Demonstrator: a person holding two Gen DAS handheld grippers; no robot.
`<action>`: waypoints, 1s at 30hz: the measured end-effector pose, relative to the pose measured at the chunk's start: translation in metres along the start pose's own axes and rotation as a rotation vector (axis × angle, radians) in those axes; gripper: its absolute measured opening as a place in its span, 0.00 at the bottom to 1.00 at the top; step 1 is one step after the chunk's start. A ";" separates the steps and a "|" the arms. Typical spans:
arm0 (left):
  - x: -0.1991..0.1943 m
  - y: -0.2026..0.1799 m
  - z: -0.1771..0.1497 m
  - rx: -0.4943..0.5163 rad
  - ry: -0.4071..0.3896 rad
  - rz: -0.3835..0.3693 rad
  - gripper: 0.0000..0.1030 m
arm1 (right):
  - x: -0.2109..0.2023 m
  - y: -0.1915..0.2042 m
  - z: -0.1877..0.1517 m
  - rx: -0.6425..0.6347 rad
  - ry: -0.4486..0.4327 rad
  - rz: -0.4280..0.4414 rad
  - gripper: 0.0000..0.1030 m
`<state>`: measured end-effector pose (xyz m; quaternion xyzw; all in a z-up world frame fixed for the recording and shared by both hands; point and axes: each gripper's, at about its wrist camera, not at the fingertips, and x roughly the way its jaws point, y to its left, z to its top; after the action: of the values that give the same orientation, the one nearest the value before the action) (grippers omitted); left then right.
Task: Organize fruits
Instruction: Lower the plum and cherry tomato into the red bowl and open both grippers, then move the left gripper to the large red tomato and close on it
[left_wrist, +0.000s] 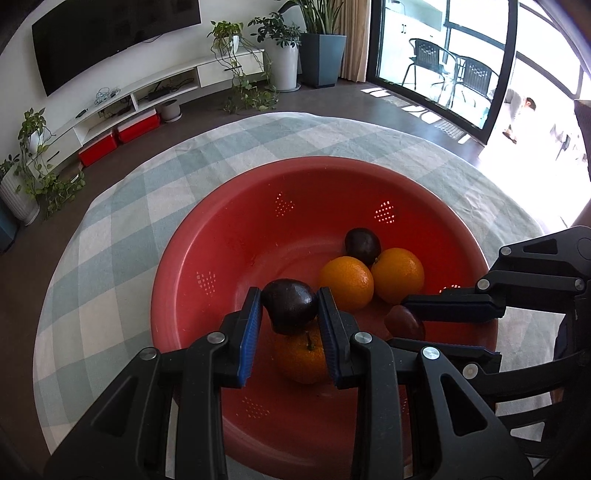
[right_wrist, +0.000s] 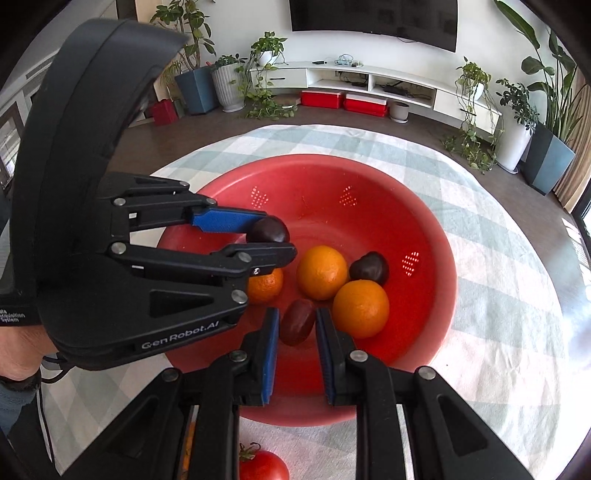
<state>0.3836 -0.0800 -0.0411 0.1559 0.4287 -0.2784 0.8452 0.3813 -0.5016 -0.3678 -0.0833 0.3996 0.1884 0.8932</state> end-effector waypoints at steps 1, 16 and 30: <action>0.001 0.000 0.000 0.003 -0.001 0.001 0.27 | 0.000 0.001 -0.001 -0.006 -0.002 -0.004 0.22; -0.017 -0.002 -0.006 0.004 -0.030 0.019 0.48 | -0.010 0.005 -0.002 -0.017 -0.024 -0.030 0.39; -0.141 -0.017 -0.070 -0.092 -0.253 -0.010 0.97 | -0.103 0.017 -0.041 0.005 -0.190 -0.019 0.71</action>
<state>0.2613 -0.0104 0.0323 0.0786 0.3317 -0.2803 0.8973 0.2838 -0.5266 -0.3181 -0.0666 0.3126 0.1859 0.9291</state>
